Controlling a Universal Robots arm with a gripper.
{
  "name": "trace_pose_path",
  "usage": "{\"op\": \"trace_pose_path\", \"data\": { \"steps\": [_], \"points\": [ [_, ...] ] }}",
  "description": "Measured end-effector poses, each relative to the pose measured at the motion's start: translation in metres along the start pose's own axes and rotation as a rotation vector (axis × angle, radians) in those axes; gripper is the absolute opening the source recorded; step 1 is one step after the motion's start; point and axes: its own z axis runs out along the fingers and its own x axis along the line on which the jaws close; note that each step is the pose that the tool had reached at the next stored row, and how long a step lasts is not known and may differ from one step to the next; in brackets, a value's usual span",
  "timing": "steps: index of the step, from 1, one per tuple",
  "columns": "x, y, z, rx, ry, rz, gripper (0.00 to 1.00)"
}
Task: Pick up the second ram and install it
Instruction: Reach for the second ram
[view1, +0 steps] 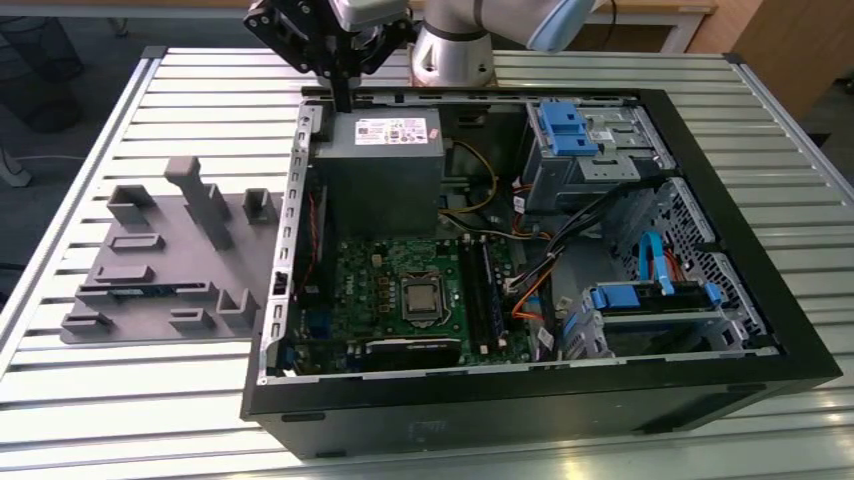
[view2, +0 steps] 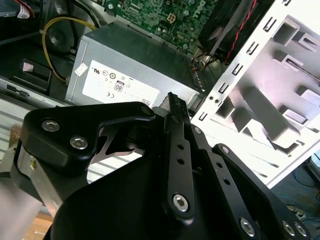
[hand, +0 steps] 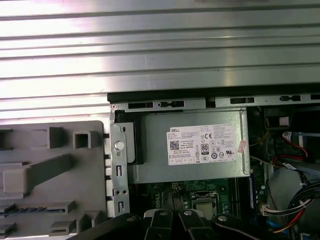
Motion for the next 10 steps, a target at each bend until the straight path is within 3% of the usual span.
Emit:
{"op": "trace_pose_path", "data": {
  "steps": [10],
  "points": [
    [0.0042, -0.0003, 0.0, 0.0, 0.0, 0.0, 0.11]
  ]
}}
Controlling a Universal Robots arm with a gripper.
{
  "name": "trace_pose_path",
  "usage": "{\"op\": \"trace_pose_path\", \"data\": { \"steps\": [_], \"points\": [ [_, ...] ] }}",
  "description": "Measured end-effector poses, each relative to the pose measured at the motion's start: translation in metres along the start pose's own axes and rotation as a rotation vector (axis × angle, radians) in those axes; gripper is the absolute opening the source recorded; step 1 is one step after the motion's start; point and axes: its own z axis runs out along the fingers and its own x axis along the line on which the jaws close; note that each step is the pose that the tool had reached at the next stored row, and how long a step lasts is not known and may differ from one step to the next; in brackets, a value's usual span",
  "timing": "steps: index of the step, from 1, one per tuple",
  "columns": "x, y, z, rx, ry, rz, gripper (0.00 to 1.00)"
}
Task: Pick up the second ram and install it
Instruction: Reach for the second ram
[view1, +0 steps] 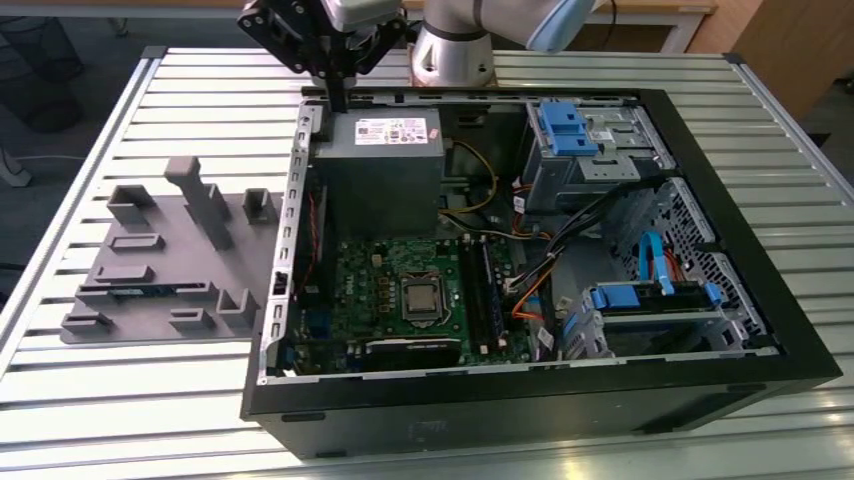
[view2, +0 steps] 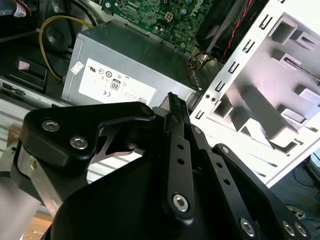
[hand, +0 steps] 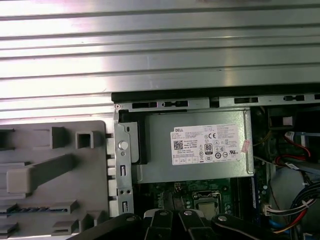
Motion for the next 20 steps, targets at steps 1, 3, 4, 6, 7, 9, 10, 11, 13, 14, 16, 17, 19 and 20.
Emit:
{"op": "trace_pose_path", "data": {
  "steps": [1, 3, 4, 6, 7, 9, 10, 11, 13, 14, 16, 17, 19, 20],
  "points": [
    [0.0004, 0.0, 0.0, 0.0, 0.0, 0.0, 0.11],
    [0.0012, -0.0001, 0.0, 0.0, 0.0, 0.0, 0.11],
    [0.0016, -0.0001, 0.0, 0.0, 0.0, 0.0, 0.11],
    [0.0023, -0.0002, 0.0, 0.0, 0.0, 0.0, 0.11],
    [0.0027, -0.0002, 0.0001, 0.0, 0.0, 0.0, 0.11],
    [0.0035, -0.0003, 0.0001, 0.0, 0.0, 0.0, 0.11],
    [0.0038, -0.0003, 0.0, 0.0001, 0.0, 0.0, 0.11],
    [0.0043, -0.0003, 0.0001, 0.0, 0.0, 0.0, 0.11],
    [0.005, -0.0004, 0.0, 0.0001, 0.0001, 0.0, 0.11],
    [0.0053, -0.0004, 0.0001, 0.0, 0.0, 0.0, 0.11],
    [0.006, -0.0005, 0.0001, 0.0001, 0.0, 0.0, 0.11],
    [0.0064, -0.0005, 0.0001, 0.0, 0.0, 0.0, 0.11],
    [0.007, -0.0005, 0.0001, 0.0001, 0.0, 0.0, 0.11],
    [0.0072, -0.0006, 0.0001, 0.0, 0.0, 0.0, 0.11]
  ]
}}
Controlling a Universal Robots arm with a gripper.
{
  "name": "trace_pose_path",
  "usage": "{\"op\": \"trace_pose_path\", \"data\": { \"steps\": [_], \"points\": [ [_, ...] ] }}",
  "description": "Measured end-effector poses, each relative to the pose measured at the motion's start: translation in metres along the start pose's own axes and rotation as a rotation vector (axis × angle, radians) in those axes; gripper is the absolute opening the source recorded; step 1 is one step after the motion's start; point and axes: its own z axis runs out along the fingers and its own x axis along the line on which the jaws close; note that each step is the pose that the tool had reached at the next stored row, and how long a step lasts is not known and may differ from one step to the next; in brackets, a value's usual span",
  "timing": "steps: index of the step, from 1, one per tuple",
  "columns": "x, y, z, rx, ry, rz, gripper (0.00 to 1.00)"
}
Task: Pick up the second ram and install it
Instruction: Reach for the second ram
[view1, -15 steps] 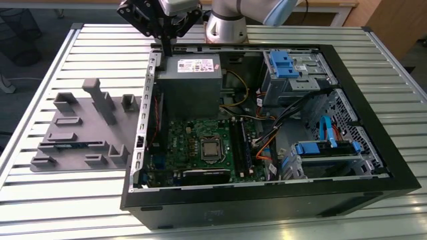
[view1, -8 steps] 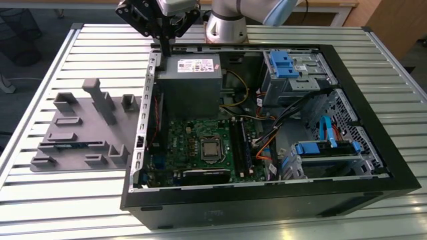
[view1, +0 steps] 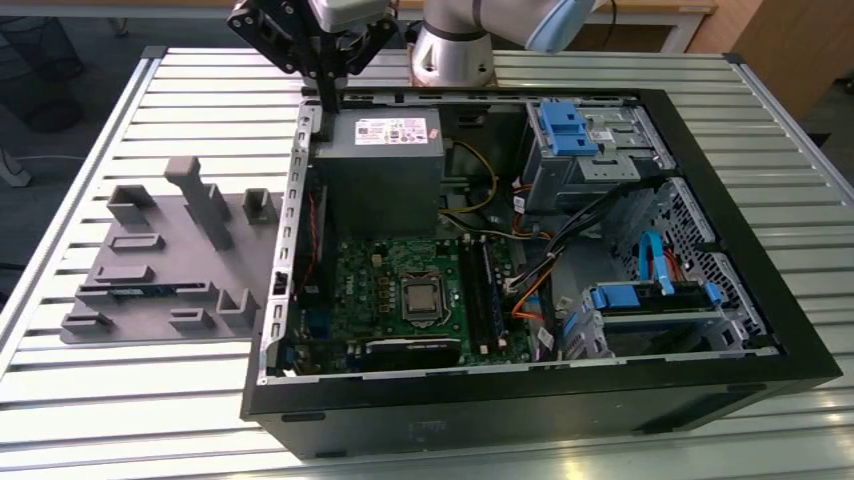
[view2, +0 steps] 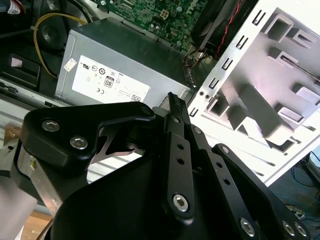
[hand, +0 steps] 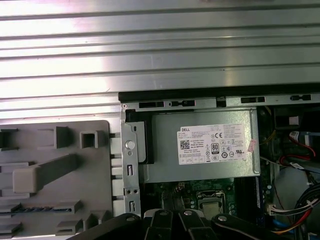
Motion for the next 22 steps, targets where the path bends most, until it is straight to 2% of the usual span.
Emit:
{"op": "trace_pose_path", "data": {
  "steps": [22],
  "points": [
    [0.0069, -0.0005, 0.0, 0.0, 0.0, 0.0, 0.11]
  ]
}}
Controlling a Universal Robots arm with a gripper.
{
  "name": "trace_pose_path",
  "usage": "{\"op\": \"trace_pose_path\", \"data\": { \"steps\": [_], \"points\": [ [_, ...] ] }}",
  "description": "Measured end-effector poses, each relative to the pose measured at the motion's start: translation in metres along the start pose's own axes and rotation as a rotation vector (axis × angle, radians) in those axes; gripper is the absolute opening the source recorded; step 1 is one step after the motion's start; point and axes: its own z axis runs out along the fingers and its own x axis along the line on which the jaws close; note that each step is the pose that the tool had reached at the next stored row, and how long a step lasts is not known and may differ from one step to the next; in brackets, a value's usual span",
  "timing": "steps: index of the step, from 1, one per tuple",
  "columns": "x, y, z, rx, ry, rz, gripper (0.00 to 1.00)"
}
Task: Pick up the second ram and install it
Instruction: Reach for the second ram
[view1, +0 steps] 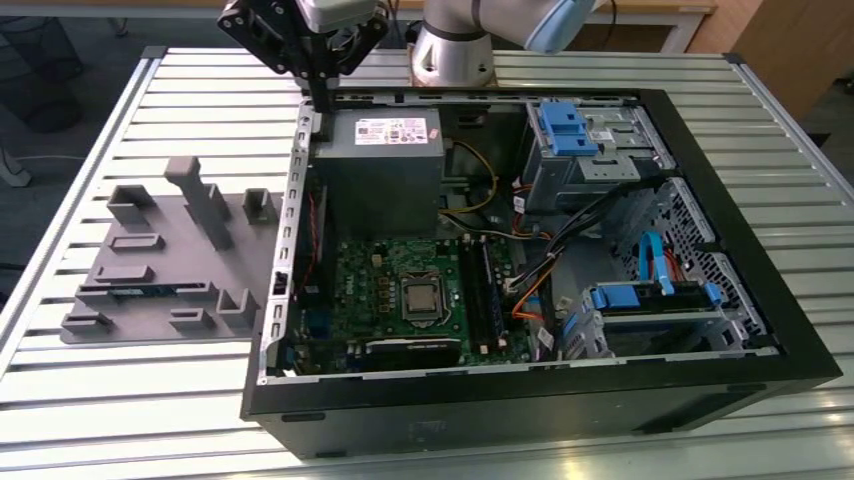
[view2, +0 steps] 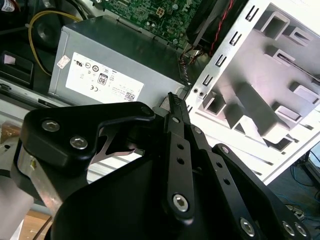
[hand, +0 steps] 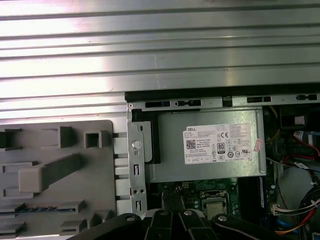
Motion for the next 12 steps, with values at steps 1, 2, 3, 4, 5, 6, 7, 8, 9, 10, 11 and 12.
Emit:
{"op": "trace_pose_path", "data": {
  "steps": [1, 2, 3, 4, 5, 6, 7, 8, 9, 10, 11, 12],
  "points": [
    [0.0004, 0.0, 0.0, 0.0, 0.0, 0.0, 0.11],
    [0.0007, -0.0001, 0.0, 0.0, 0.0, 0.0, 0.11],
    [0.0011, -0.0001, 0.0, 0.0, 0.0, 0.0, 0.11],
    [0.0015, -0.0001, 0.0, 0.0, 0.0, 0.0, 0.11],
    [0.0019, -0.0001, 0.0, 0.0, 0.0, 0.0, 0.11],
    [0.0023, -0.0002, 0.0, 0.0, 0.0, 0.0, 0.11],
    [0.0027, -0.0002, 0.0, 0.0, 0.0, 0.0, 0.11],
    [0.003, -0.0002, 0.0, 0.0, 0.0, 0.0, 0.11],
    [0.0033, -0.0003, 0.0, 0.0, 0.0, 0.0, 0.11],
    [0.0037, -0.0003, 0.0, 0.0, 0.0, 0.0, 0.11],
    [0.0041, -0.0003, 0.0001, 0.0, -0.0001, 0.0, 0.11],
    [0.0045, -0.0004, 0.0, 0.0, 0.0, 0.0, 0.11]
  ]
}}
